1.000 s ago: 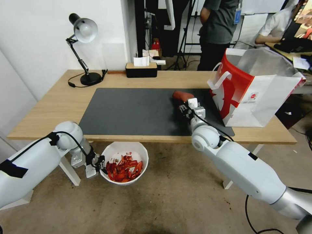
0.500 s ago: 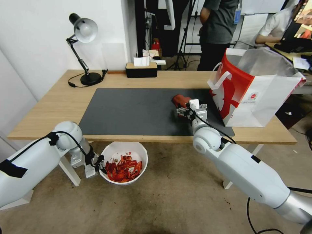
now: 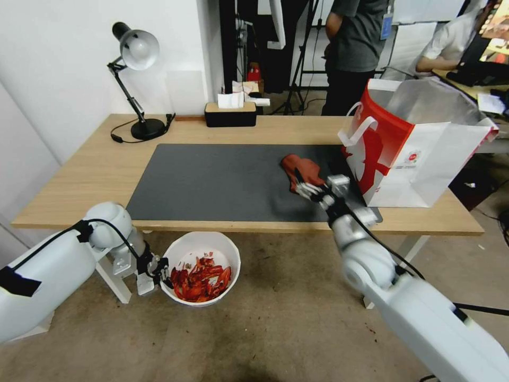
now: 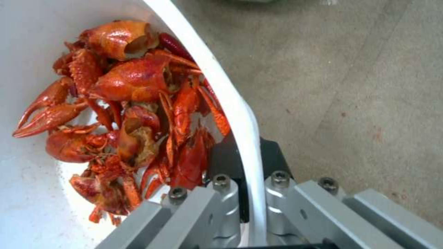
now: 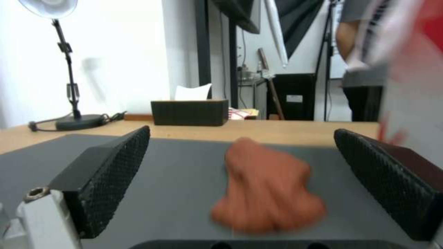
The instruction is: Sweep shrimp from table into container with towel, then put container into takeout bag.
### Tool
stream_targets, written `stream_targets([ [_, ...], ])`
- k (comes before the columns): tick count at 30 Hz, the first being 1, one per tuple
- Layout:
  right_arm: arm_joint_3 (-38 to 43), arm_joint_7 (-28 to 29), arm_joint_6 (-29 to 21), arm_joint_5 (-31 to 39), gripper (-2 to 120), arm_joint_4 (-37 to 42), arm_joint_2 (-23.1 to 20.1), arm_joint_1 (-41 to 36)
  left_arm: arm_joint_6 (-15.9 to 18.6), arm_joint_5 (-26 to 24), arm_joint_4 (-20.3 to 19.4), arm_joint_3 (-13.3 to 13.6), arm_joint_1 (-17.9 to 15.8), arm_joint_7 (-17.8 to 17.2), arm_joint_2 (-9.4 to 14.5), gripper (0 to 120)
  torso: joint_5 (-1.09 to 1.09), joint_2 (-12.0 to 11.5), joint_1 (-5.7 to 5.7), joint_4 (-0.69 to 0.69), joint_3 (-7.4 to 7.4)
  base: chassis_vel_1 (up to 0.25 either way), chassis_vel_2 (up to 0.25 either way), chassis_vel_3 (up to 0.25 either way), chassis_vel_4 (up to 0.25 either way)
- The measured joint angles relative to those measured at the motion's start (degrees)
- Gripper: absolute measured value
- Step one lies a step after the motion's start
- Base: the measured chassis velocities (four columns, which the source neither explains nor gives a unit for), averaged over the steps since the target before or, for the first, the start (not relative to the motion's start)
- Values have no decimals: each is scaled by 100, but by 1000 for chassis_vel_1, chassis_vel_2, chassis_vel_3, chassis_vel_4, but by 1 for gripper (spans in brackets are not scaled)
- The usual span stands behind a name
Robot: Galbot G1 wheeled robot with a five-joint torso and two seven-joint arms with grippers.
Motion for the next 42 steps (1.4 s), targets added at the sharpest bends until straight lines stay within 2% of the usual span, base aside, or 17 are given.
stream_targets([
  [3, 506, -4, 429, -515, 100, 330, 288, -1081, 0, 4, -61, -123, 127, -9, 32, 0, -1, 0, -1, -2, -1, 0, 0, 0, 0],
  [6, 629, 9, 604, -720, 100, 374, 432, -1480, 0, 4, -90, -141, 150, -12, 55, 0, 1, 0, 0, -1, 0, 0, 0, 0, 0],
  [9, 814, 74, 1194, -1318, 100, 275, 832, -2510, 0, 4, -157, -176, 169, -20, 69, 0, 0, 0, -1, -4, -1, 0, 0, 0, 0],
  [13, 845, 214, 1393, -1701, 100, 192, 1100, -2863, 0, 10, -225, -250, 244, -28, 67, 0, 0, 0, 0, -2, 0, 0, 0, 0, 0],
  [17, 826, 361, 1410, -1909, 100, 172, 1242, -2978, 0, 34, -336, -364, 376, -231, 113, 0, -3, 0, 0, -1, 0, 0, 0, 0, 0],
  [19, 796, 518, 1410, -2021, 100, 166, 1393, -3033, 0, 107, -510, -547, 596, -415, 234, 0, 1, 1, 0, -1, 0, 0, 0, 0, 0],
  [22, 782, 625, 1406, -2086, 100, 175, 1489, -3073, 0, 157, -630, -779, 875, -506, 314, 0, 0, 0, 0, 0, 0, 0, 0, 0, 0],
  [24, 782, 648, 1402, -2102, 100, 182, 1512, -3079, 0, 163, -661, -835, 949, -520, 325, 0, 0, 1, 1, 0, 0, 0, 0, 0, 0],
  [25, 788, 676, 1390, -2123, 100, 189, 1559, -3082, 0, 181, -761, -944, 1135, -550, 374, 0, -1, 0, 0, 0, 0, 0, 0, 0, 0],
  [31, 780, 698, 1355, -2127, 100, 189, 1565, -3058, 0, 220, -1127, -1165, 1529, -638, 559, 0, -1, 1, 0, -2, 0, 0, 0, 0, 0],
  [33, 741, 705, 1316, -2135, 100, 189, 1541, -3025, 1, 193, -1450, -1320, 1792, -804, 786, 0, -1, 0, 0, -1, 0, 0, 0, 0, 0],
  [34, 741, 705, 1316, -2135, 100, 189, 1541, -3025, 1, 193, -1450, -1320, 1792, -804, 786, 0, -1, 0, 0, -1, 0, 0, 0, 0, 0],
  [36, 698, 717, 1276, -2136, 100, 168, 1531, -3000, 20, 72, -1794, -1625, 2098, -876, 1052, 0, 1, 0, 0, -1, 1, 0, 0, 0, 0],
  [37, 698, 717, 1276, -2136, 100, 168, 1531, -3000, 20, 72, -1794, -1625, 2098, -876, 1052, 0, 1, 0, 0, -1, 1, 0, 0, 0, 0],
  [39, 666, 721, 1259, -2136, 100, 133, 1524, -2980, 78, -48, -2069, -1953, 2386, -883, 1288, 0, 0, 0, 0, 0, 0, 0, 0, 0, 0],
  [40, 666, 721, 1259, -2136, 100, 133, 1524, -2980, 78, -48, -2069, -1953, 2386, -883, 1288, 0, 0, 0, 0, 0, 0, 0, 0, 0, 0],
  [42, 650, 721, 1253, -2141, 100, 103, 1520, -2962, 104, -109, -2215, -2161, 2521, -883, 1435, 0, 1, 0, 0, 0, 0, 0, 0, 0, 0],
])
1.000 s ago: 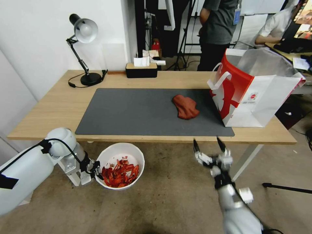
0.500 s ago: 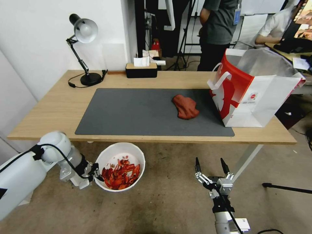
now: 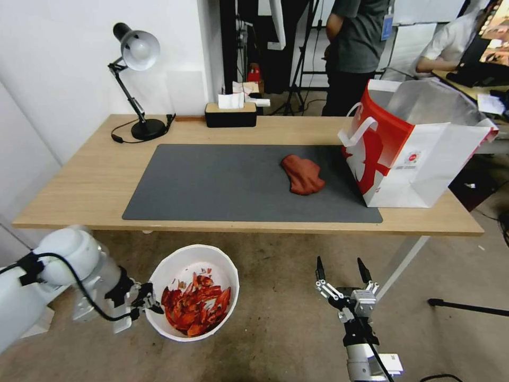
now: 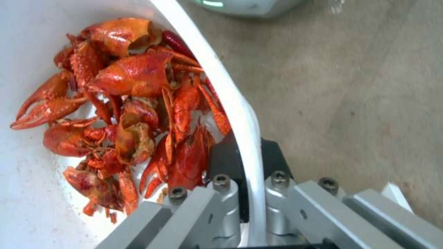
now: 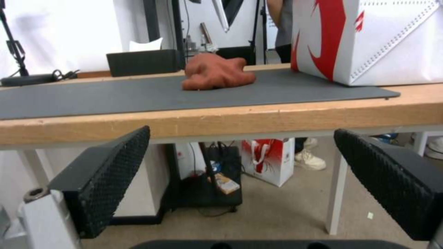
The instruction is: Sweep shrimp from table into container with towel, then put container into takeout bag.
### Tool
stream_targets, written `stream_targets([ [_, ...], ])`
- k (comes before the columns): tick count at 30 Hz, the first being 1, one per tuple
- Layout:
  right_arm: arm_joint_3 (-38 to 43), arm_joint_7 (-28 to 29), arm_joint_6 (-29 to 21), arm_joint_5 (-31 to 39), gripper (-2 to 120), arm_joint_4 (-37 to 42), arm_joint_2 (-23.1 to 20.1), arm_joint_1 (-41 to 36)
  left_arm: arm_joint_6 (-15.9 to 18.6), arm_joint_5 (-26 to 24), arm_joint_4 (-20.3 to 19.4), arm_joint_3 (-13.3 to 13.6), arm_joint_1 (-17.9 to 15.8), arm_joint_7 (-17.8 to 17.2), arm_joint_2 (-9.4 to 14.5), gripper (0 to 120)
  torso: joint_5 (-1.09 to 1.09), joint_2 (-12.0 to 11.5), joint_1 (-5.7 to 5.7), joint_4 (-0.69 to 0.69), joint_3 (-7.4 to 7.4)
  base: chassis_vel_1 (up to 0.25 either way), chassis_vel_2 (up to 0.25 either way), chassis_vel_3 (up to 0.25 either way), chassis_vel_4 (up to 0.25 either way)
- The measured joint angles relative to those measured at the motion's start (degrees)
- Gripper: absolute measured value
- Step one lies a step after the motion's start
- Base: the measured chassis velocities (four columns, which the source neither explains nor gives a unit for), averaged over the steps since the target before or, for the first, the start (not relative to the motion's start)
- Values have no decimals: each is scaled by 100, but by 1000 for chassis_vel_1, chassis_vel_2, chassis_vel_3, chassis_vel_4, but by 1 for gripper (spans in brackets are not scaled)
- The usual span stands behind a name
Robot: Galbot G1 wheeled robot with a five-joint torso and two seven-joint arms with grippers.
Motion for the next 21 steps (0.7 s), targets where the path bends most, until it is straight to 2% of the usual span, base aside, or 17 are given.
stream_targets([
  [1, -20, 0, -10, -8, 100, -25, -6, 19, 9, -81, -135, -243, 118, 14, 151, 0, 0, 0, 0, 0, 0, 0, 0, 0, 0],
  [5, -33, -1, -17, -14, 100, -27, -9, 26, 28, -184, -271, -380, 107, 26, 329, 0, -1, 0, 0, 0, 0, 0, 0, 0, 0],
  [8, -38, -2, -29, -38, 100, -22, -4, -4, 222, -569, -513, -437, -90, 14, 634, 0, -1, 0, 0, -2, 0, 0, 0, 0, 0],
  [9, -38, -2, -29, -38, 100, -22, -4, -4, 222, -569, -513, -437, -90, 14, 634, 0, -1, 0, 0, -2, 0, 0, 0, 0, 0],
  [11, -46, -2, -30, -80, 100, -40, 7, -40, 399, -842, -639, -438, -222, -79, 888, 0, 0, 0, 0, -2, 0, 0, 0, 0, 0],
  [12, -46, -2, -30, -80, 100, -40, 7, -40, 399, -842, -639, -438, -222, -79, 888, 0, 0, 0, 0, -2, 0, 0, 0, 0, 0],
  [14, -41, -2, -27, -135, 100, -56, 27, -84, 563, -1174, -738, -382, -480, -201, 1121, 0, 0, 0, 0, -1, 0, 0, 0, 0, 0],
  [15, -41, -2, -27, -135, 100, -56, 27, -84, 563, -1174, -738, -382, -480, -201, 1121, 0, 0, 0, 0, -1, 0, 0, 0, 0, 0],
  [17, -17, -2, -24, -172, 100, -48, 41, -111, 664, -1345, -659, -196, -929, -354, 1204, 0, 1, 0, 0, -2, 0, 0, 0, 0, 0],
  [18, -17, -2, -24, -172, 100, -48, 41, -111, 664, -1345, -659, -196, -929, -354, 1204, 0, 1, 0, 0, -2, 0, 0, 0, 0, 0],
  [20, 6, -2, -20, -221, 100, -28, 65, -136, 712, -1412, -423, -50, -1287, -439, 1137, 0, 1, -1, 0, -2, 0, 0, 0, 0, 0],
  [21, 6, -2, -20, -221, 100, -28, 65, -136, 712, -1412, -423, -50, -1287, -439, 1137, 0, 1, -1, 0, -2, 0, 0, 0, 0, 0],
])
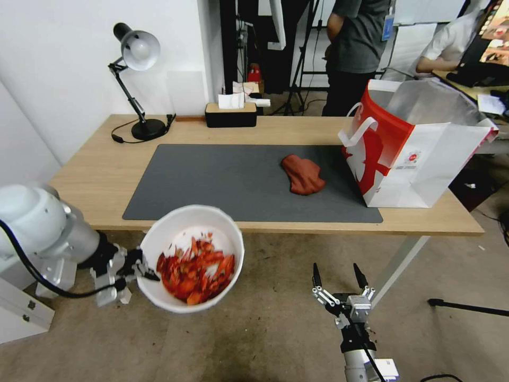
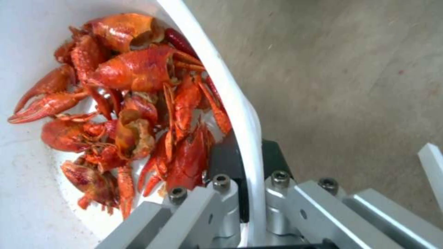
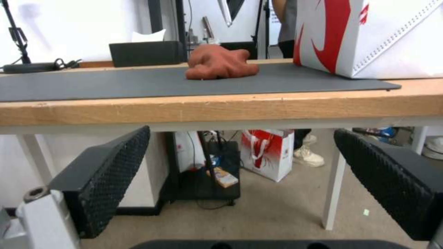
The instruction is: Sweep shrimp from table into container with towel, then put container into takeout bag.
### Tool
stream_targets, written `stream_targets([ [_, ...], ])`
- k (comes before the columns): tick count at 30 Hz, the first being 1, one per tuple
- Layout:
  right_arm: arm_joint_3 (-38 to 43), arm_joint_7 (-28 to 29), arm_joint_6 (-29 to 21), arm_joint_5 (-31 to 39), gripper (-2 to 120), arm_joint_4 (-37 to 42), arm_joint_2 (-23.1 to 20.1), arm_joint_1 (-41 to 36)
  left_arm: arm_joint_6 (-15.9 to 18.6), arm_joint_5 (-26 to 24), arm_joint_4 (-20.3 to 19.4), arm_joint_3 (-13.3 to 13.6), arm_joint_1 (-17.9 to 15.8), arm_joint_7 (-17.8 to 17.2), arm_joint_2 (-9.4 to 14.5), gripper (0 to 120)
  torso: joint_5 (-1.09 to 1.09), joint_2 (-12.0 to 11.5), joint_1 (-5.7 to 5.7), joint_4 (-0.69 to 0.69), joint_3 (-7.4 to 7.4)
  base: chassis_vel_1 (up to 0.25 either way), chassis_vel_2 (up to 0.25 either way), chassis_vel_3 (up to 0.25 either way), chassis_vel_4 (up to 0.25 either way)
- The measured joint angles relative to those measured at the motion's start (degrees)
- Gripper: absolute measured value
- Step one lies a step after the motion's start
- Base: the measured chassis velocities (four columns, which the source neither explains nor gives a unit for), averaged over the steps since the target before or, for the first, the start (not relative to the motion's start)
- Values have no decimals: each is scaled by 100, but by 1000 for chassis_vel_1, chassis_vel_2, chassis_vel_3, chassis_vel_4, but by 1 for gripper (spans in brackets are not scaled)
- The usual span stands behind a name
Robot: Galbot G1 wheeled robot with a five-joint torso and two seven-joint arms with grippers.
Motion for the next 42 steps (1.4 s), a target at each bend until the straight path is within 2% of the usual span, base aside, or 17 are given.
stream_targets([
  [5, 28, 0, 6, -46, 100, -1, 74, -55, 57, -109, 534, 136, -199, -315, -285, 0, -3, -1, 0, 1, 0, 0, 0, 0, 0],
  [12, 30, 2, -8, -107, 100, 34, 127, -73, 56, -118, 834, 366, -623, -348, -521, 0, -2, -1, 0, 0, 0, 0, 0, 0, 0],
  [14, 15, 42, -83, -77, 100, 73, 176, -107, 62, -118, 955, 610, -881, -347, -678, 0, -2, -1, 0, 1, 0, 0, 0, 0, 0],
  [15, 15, 42, -83, -77, 100, 73, 176, -107, 62, -118, 955, 610, -881, -347, -678, 0, -2, -1, 0, 1, 0, 0, 0, 0, 0],
  [18, 29, 47, -95, -78, 100, 43, 250, -121, 63, -108, 1176, 1188, -1457, -325, -919, 0, -2, -1, 0, 2, 0, 0, 0, 0, 0],
  [19, 29, 47, -95, -78, 100, 43, 250, -121, 63, -108, 1176, 1188, -1457, -325, -919, 0, -2, -1, 0, 2, 0, 0, 0, 0, 0],
  [22, 66, 47, -94, -125, 100, 23, 318, -135, 57, -112, 1442, 1992, -2226, -315, -1168, 0, 0, -1, 0, 0, 0, 0, 0, 0, 0],
  [23, 66, 47, -94, -125, 100, 23, 318, -135, 57, -112, 1442, 1992, -2226, -315, -1168, 0, 0, -1, 0, 0, 0, 0, 0, 0, 0],
  [26, 98, 45, -83, -205, 100, 23, 381, -169, 38, -103, 1736, 2538, -2834, -300, -1499, 0, 0, -1, 0, 0, 0, 0, 0, 0, 0],
  [27, 98, 45, -83, -205, 100, 23, 381, -169, 38, -103, 1736, 2538, -2834, -300, -1499, 0, 0, -1, 0, 0, 0, 0, 0, 0, 0],
  [30, 124, 42, -74, -254, 100, 23, 417, -197, 36, -97, 1923, 2803, -3146, -281, -1744, 0, -2, -1, 0, 0, 0, 0, 0, 0, 0],
  [33, 186, 37, -60, -320, 100, 32, 468, -243, 32, -97, 2219, 3163, -3606, -249, -2119, 0, -2, -1, 0, 0, 1, 0, 0, 0, 0],
  [34, 186, 37, -60, -320, 100, 32, 468, -243, 32, -97, 2219, 3163, -3606, -249, -2119, 0, -2, -1, 0, 0, 1, 0, 0, 0, 0],
  [37, 236, 29, -31, -369, 100, 46, 526, -299, 153, -135, 2465, 3510, -4054, -287, -2438, 0, -1, -1, 0, 1, 0, 0, 0, 0, 0],
  [38, 236, 29, -31, -369, 100, 46, 526, -299, 153, -135, 2465, 3510, -4054, -287, -2438, 0, -1, -1, 0, 1, 0, 0, 0, 0, 0],
  [40, 255, 26, -20, -388, 100, 72, 581, -365, 238, -150, 2710, 3837, -4495, -325, -2724, 0, 1, -1, 0, 0, 0, 0, 0, 0, 0],
  [42, 256, 24, -18, -400, 100, 79, 595, -386, 263, -156, 2784, 3922, -4623, -347, -2801, 0, 0, -1, 0, 0, 0, 0, 0, 0, 0],
])
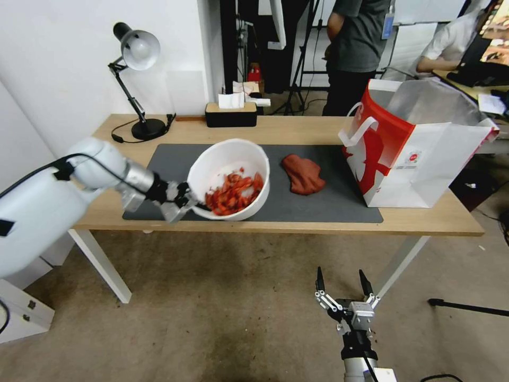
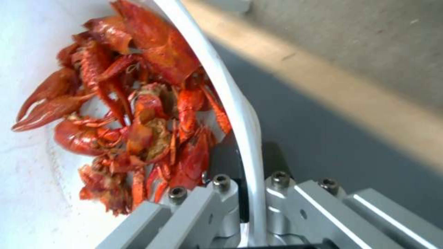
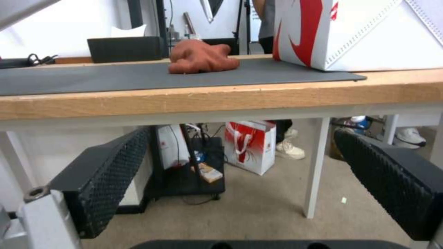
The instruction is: Sweep shrimp from table into container with towel, then put container into takeout bag.
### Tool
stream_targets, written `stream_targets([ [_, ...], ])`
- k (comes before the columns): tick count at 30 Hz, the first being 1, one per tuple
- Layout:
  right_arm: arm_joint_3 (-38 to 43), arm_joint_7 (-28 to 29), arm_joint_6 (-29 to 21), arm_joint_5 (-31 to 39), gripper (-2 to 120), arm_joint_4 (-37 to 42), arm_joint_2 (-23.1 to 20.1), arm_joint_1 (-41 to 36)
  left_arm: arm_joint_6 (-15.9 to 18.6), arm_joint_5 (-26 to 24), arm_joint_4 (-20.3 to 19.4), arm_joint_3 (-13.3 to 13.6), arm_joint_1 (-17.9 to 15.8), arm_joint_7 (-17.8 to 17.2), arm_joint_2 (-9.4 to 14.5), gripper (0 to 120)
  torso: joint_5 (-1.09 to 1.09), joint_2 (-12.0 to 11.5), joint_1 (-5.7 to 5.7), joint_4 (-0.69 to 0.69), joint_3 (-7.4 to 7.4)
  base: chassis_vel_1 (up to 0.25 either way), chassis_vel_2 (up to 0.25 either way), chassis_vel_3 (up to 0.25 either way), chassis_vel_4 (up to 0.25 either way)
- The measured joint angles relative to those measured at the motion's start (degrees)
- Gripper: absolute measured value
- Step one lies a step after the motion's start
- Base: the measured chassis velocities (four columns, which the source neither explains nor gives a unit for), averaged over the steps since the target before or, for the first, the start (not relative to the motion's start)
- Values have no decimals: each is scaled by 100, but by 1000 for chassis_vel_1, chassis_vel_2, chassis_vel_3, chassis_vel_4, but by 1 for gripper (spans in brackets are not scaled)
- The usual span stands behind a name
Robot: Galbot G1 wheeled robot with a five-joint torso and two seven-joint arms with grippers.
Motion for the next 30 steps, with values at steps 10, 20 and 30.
stream_targets([
  [10, 28, -19, 21, -123, 100, -48, 112, -32, 111, -179, 1033, 868, -1304, -117, -1316, 0, 2, 1, 0, 3, 0, 0, 0, 0, 0],
  [20, 37, -8, -65, -76, 100, -276, 20, 182, -298, 2, 3467, 854, -2220, -107, -3414, 0, 2, 0, 1, 1, 0, 0, 0, 0, 0],
  [30, 76, -56, 55, -185, 100, -77, 72, -89, 104, -196, 4004, 894, -2898, -323, -4043, 0, -2, 1, -1, 2, -1, 0, 0, 0, 0],
])
